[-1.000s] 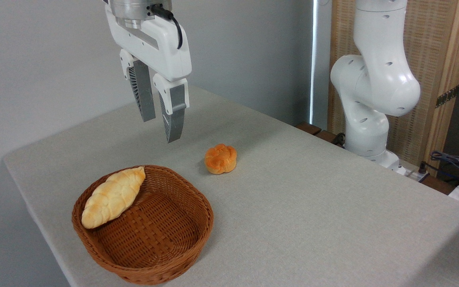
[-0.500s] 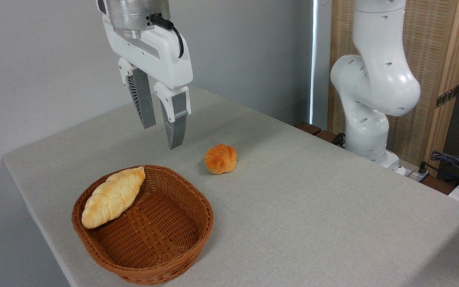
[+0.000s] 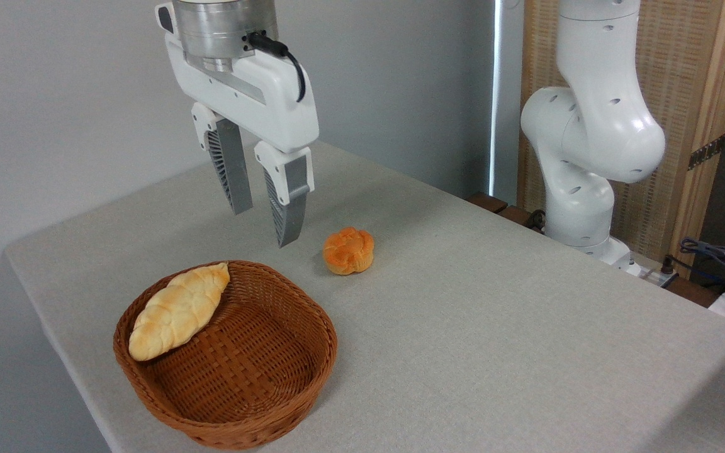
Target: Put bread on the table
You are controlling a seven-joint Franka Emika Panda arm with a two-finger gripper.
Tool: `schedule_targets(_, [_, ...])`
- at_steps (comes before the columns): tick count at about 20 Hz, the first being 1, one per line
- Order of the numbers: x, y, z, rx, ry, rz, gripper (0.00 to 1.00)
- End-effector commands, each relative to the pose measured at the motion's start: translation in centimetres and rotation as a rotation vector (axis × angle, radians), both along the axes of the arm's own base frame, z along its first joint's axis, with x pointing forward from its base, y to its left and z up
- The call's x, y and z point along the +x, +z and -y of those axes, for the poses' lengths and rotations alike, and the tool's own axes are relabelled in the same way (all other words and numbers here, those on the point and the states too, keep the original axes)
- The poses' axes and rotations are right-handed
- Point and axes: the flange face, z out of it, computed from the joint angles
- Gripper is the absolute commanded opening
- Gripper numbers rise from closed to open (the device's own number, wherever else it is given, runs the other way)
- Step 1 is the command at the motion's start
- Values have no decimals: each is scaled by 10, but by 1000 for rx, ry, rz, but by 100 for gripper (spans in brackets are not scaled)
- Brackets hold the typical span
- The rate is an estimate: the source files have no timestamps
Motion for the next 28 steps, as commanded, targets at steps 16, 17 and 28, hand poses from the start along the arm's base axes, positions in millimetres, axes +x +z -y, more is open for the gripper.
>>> schedule_targets(16, [-2,5,6,-9,-12,-16,100])
schedule_targets(17, [-2,5,5,13,-14,-17,100])
schedule_targets(28, [-3,4,15,50,-7,-16,100])
